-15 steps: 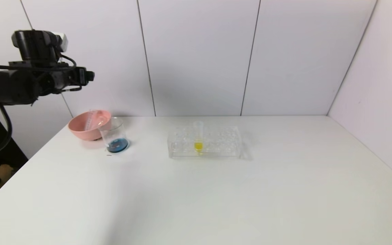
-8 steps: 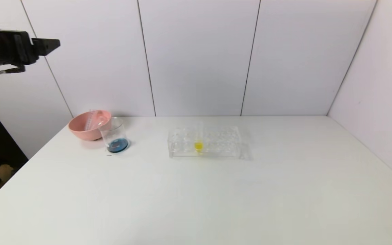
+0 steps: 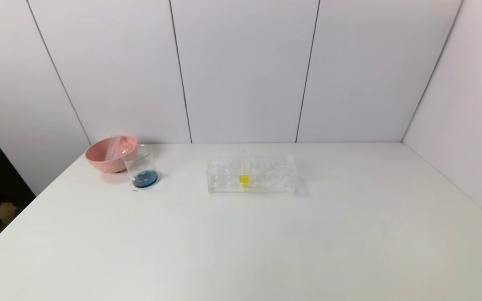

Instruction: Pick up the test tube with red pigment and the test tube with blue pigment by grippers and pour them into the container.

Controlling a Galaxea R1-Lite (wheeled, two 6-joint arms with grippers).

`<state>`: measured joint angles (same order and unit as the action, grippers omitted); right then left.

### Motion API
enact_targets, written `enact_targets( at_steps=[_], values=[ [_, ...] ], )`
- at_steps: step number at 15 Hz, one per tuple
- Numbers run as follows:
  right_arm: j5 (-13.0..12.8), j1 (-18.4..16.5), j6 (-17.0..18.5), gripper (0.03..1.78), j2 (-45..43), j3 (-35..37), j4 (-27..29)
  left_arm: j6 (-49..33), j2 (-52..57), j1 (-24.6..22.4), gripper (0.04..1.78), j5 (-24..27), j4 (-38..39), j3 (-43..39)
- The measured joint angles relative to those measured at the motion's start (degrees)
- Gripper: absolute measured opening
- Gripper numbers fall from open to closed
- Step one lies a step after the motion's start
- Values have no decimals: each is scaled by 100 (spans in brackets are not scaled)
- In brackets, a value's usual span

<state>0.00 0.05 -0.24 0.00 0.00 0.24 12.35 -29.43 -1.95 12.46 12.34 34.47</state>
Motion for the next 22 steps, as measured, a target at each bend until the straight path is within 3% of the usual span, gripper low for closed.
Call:
enact_targets(
  at_steps=[5,9,12,15,17,22],
  values=[
    [0,0,0,177,0,0,0,451,1976,90,176,217,-13,-2070],
    [0,5,2,177,0,0,0,562,2753,144,176,245,108,-3228],
    [0,0,0,177,0,0,2,556,2918,151,176,29,-350,-3417],
    [0,5,2,177,0,0,0,358,2956,154,176,-717,-886,-3445],
    [0,5,0,178,0,0,0,0,2961,154,176,-891,-1300,-3443],
    [0,0,0,178,0,0,2,-1397,2956,155,176,-1298,-1269,-3447]
  ],
)
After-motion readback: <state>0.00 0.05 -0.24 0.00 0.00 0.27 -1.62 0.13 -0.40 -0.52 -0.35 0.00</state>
